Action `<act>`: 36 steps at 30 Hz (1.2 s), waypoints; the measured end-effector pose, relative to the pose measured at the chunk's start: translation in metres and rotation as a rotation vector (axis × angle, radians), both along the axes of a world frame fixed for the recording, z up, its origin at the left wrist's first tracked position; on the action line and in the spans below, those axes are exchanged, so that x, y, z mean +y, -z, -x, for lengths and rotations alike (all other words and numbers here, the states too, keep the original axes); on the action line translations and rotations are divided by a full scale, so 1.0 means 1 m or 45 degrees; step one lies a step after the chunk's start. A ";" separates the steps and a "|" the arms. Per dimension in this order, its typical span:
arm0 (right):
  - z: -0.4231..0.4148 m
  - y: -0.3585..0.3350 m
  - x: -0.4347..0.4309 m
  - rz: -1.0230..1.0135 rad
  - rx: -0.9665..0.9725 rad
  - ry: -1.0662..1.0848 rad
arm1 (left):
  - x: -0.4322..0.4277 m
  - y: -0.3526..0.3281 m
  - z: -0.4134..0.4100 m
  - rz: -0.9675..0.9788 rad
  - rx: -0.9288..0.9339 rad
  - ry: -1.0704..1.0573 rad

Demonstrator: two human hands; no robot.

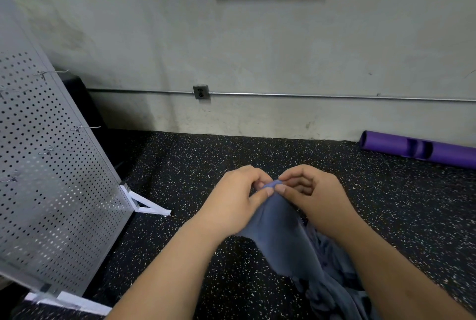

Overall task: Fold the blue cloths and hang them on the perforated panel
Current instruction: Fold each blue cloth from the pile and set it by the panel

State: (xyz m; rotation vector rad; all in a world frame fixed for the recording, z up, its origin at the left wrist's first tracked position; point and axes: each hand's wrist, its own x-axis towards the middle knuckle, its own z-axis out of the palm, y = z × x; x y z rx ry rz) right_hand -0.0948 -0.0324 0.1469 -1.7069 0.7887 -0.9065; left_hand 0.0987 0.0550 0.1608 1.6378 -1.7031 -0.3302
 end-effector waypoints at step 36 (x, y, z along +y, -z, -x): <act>0.040 0.003 -0.031 0.287 0.384 -0.030 | 0.001 0.005 -0.083 0.372 0.886 -0.921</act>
